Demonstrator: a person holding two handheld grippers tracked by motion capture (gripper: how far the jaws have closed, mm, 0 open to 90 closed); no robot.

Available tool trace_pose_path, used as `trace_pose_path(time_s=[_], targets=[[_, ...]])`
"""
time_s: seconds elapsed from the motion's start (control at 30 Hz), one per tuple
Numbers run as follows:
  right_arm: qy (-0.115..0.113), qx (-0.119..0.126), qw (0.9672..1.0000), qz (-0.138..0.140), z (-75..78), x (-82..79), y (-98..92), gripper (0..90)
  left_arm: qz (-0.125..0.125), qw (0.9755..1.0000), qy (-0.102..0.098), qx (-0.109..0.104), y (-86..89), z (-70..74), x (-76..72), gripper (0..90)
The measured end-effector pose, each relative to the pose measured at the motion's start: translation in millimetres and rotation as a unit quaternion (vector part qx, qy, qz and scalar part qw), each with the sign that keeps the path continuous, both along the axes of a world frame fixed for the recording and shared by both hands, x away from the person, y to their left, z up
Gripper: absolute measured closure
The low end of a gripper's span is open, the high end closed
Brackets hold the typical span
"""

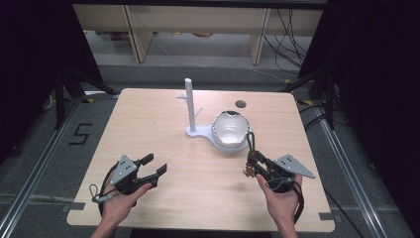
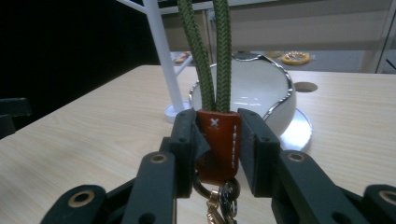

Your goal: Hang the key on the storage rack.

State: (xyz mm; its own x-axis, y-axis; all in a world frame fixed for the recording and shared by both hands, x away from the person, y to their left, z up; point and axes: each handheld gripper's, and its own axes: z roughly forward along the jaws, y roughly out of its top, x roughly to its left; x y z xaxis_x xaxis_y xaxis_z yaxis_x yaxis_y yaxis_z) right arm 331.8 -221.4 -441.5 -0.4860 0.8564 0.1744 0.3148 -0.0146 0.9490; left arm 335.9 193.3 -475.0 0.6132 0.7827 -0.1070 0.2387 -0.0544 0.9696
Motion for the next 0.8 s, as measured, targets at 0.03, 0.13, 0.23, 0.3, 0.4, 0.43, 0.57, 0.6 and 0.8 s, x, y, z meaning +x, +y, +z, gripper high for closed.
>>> trace_pose_path(time_s=[0.03,0.13,0.23,0.3,0.4,0.43,0.57,0.6,0.8], targets=[[0.004,0.005,1.0,0.001,0.2,-1.0,2.8,69.6,-0.005,1.0,0.0,-0.003,-3.3,2.2,0.3,35.0],[-0.003,0.0,0.9999,0.012,0.7,-0.4,11.6,69.6,-0.021,0.9997,-0.009,-0.009,-11.1,7.0,2.1,35.5],[-0.008,-0.004,0.9998,0.017,1.8,-1.2,20.1,69.6,-0.031,0.9995,-0.008,-0.006,-17.5,14.1,1.3,36.4],[-0.011,-0.003,0.9996,0.024,2.7,-1.8,25.5,69.6,-0.038,0.9991,-0.013,-0.016,-21.7,16.9,2.7,36.6],[-0.017,-0.002,0.9994,0.029,3.4,-2.4,31.5,69.6,-0.044,0.9987,-0.019,-0.015,-24.7,22.2,3.1,37.1],[-0.016,-0.005,0.9994,0.029,4.0,-3.1,33.6,69.6,-0.042,0.9989,-0.017,-0.011,-25.2,24.9,2.5,37.3],[-0.016,-0.003,0.9993,0.033,4.3,-3.9,42.6,69.6,-0.049,0.9985,-0.02,-0.013,-28.2,30.0,3.1,37.9],[-0.024,-0.001,0.9988,0.043,3.8,-2.5,44.1,69.6,-0.051,0.9984,-0.021,-0.011,-28.9,31.1,3.3,38.1],[-0.022,-0.004,0.9984,0.052,3.0,-2.8,59.1,69.5,-0.065,0.9975,-0.015,-0.022,-34.7,36.7,6.6,40.3]])
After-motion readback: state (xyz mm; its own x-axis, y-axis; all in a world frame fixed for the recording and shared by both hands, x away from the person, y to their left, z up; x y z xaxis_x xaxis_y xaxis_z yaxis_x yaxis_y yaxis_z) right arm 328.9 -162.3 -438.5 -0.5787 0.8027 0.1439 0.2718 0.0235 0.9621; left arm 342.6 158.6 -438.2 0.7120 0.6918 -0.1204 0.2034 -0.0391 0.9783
